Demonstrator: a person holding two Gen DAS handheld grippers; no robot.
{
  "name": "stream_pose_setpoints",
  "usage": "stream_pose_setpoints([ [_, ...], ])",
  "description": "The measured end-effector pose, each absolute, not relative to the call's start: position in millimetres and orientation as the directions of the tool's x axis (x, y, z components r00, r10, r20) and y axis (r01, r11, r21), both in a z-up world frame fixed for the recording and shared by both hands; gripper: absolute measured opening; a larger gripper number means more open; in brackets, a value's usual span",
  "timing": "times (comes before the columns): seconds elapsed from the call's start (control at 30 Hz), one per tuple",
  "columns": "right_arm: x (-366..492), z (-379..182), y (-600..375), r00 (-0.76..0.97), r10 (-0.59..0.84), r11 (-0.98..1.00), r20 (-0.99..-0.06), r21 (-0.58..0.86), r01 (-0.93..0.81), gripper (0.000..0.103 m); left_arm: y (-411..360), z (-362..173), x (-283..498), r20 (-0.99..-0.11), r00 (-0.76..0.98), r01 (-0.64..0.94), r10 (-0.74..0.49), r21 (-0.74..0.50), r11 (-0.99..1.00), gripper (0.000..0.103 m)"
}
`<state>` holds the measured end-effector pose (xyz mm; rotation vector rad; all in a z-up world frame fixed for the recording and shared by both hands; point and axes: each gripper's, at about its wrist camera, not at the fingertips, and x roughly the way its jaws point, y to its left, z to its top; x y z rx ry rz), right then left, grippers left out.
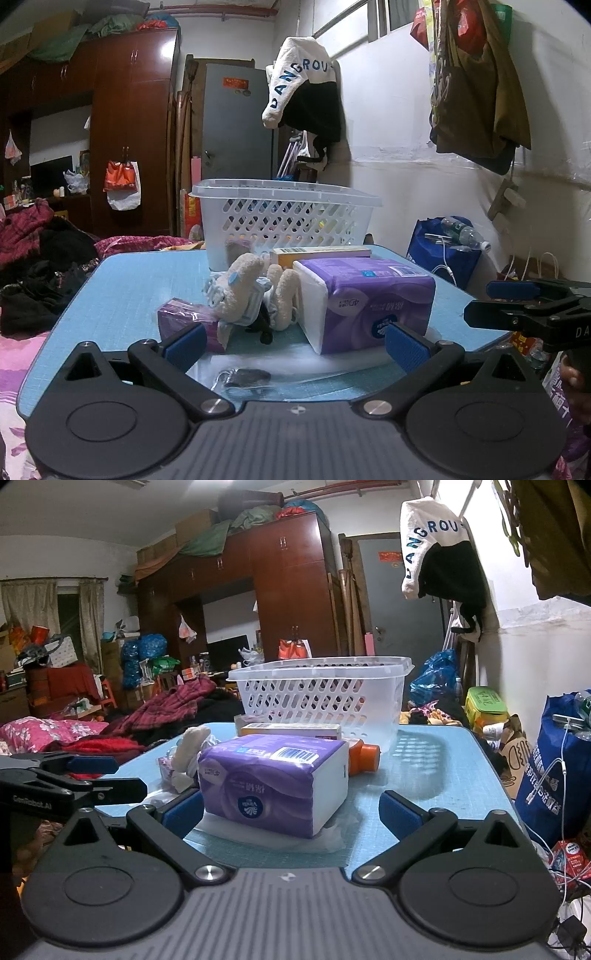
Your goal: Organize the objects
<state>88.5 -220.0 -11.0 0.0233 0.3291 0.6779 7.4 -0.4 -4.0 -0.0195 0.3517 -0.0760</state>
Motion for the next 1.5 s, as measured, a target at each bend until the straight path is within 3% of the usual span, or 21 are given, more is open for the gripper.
stream_pose_setpoints([
  [1.5, 88.8, -11.3, -220.2, 0.728, 0.621, 0.779, -0.290, 0.125, -0.615, 0.103, -0.4, -5.0, 8.7, -0.350, 0.933, 0.079, -0.089, -0.042, 0.996, 0.103],
])
